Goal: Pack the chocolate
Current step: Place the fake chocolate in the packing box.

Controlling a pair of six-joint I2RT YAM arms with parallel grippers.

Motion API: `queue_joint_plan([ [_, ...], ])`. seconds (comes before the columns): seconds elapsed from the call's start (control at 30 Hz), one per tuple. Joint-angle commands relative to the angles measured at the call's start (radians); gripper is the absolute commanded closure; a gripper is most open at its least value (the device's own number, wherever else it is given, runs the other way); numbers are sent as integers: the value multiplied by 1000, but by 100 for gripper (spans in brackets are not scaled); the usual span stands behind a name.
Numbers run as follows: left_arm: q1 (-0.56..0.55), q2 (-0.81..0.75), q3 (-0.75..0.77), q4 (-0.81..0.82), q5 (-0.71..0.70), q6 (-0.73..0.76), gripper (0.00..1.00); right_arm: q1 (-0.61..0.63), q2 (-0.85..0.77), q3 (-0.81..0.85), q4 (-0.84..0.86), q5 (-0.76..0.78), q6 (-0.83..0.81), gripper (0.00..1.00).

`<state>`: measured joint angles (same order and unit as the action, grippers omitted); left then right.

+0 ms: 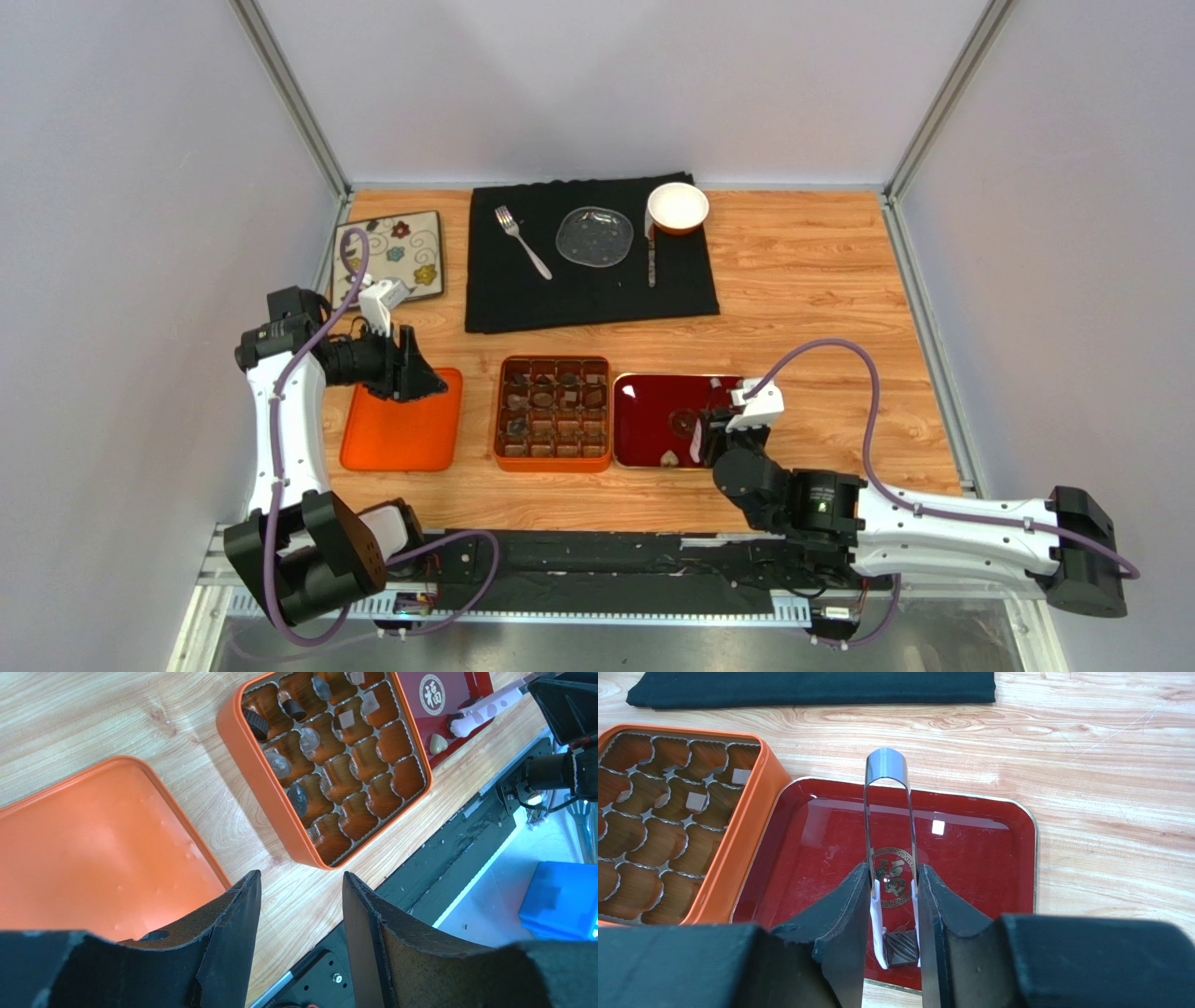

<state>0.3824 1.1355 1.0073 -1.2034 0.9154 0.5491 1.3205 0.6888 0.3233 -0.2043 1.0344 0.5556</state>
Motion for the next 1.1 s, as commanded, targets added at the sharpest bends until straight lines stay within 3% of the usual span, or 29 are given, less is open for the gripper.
queue_joint_plan([
  [0.0,10,-11,25,-5,28,29,45,-3,-31,16,92,39,-67,80],
  [0.4,12,-14,22,1,30,25,45,-1,104,175,393,-88,-367,84],
  [0.87,10,-13,13,11,43,8,46,-1,693,526,674,-408,-464,84],
  [1.07,10,-19,10,5,53,12,46,-3,807,612,715,-458,-451,83],
])
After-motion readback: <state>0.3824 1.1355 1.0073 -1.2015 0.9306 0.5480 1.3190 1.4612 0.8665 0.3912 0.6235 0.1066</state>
